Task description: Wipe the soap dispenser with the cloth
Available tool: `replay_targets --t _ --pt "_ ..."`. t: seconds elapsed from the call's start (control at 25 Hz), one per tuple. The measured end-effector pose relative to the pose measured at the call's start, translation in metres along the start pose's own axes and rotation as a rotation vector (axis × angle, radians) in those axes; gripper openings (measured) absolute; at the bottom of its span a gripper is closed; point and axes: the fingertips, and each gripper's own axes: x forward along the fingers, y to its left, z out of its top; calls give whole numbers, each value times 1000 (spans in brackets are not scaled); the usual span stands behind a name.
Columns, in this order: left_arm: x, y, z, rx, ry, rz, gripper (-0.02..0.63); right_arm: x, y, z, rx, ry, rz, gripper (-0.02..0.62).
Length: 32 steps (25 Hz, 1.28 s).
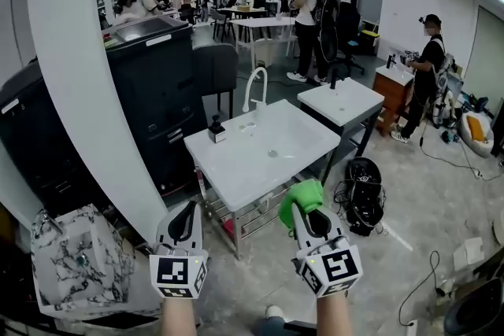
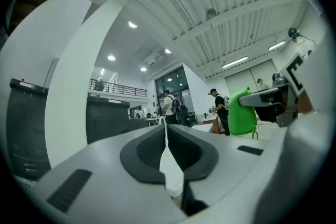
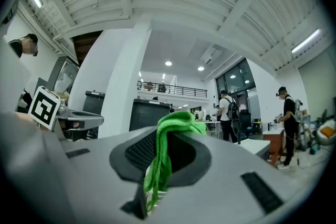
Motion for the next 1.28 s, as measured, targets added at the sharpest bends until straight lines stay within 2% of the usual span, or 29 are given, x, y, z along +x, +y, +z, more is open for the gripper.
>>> replay_targets --t 0.36,0.52,0.76,1.08,1.16,1.28 --pt "82 -2 -12 -25 -12 137 15 77 -71 -17 -19 14 111 49" --pt "105 -3 -27 -26 13 151 17 103 -87 -37 14 40 135 49" --pt "142 18 -44 -35 30 158 61 153 -85 -59 27 68 188 49" --pt "225 77 -60 -116 -37 83 210 250 -101 -68 32 71 147 49" --pt "251 90 -67 -136 -32 38 282 275 -106 -68 41 71 130 49" --pt "288 105 -81 -147 -1 -30 334 310 -111 -73 28 88 103 49"
